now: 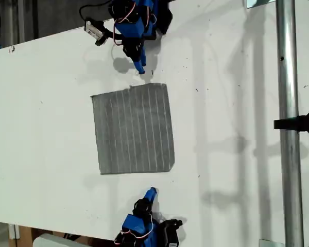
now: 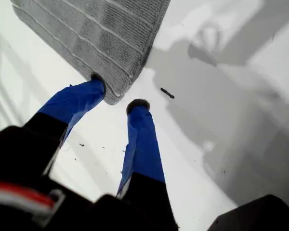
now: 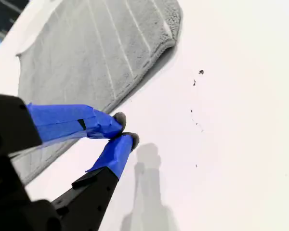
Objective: Grasp corners of a towel and fold twice.
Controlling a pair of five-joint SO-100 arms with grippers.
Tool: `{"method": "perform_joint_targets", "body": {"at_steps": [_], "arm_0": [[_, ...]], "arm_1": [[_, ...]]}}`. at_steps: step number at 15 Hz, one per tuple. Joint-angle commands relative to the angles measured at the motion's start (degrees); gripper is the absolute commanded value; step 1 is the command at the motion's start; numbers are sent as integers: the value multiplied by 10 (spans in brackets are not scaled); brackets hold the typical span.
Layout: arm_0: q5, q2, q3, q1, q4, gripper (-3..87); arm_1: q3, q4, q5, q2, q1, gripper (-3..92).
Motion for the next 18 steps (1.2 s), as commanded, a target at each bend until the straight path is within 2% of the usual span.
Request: {"method": "perform_joint_targets", "body": {"at_steps": [1, 2, 4, 5, 6, 7, 8, 9, 10, 11, 13, 15, 16, 18], "arm_0": [[-37, 4, 3, -8, -4, 37], [-34, 4, 3, -13, -4, 37], [-88, 4, 3, -28, -4, 37], [-68, 4, 0, -37, -7, 40], [-11, 4, -1, -40, -29, 2], [-64, 4, 0, -64, -6, -3], [-76, 4, -1, -69, -3, -26], [-46, 4, -1, -58, -19, 43], [-41, 4, -12, -62, -33, 41], [-45, 3, -33, -70, -22, -28], [-51, -4, -76, -79, -2, -29], [-37, -131, -166, -80, -33, -29], [-24, -260, -240, -75, -61, -29], [-11, -496, -404, -48, -68, -29]], "arm_1": [[-5, 7, -7, 0, -4, 154], [-5, 7, -7, 0, -4, 154], [-5, 7, -7, 0, -4, 154], [-5, 7, -9, 0, -1, 154], [-5, 7, -7, 0, 13, 154], [-9, 9, -7, 0, 35, 118], [-12, 2, -7, 4, 45, 15], [-13, -18, -9, 4, 39, -2], [-25, -47, -12, 4, 34, -2], [-44, -62, -8, 4, 17, -3], [-86, -60, -7, -13, -11, -3], [-202, -66, -63, -155, -33, -3], [-287, -63, -125, -250, -40, -3], [-439, -24, -228, -401, -49, -3]]}}
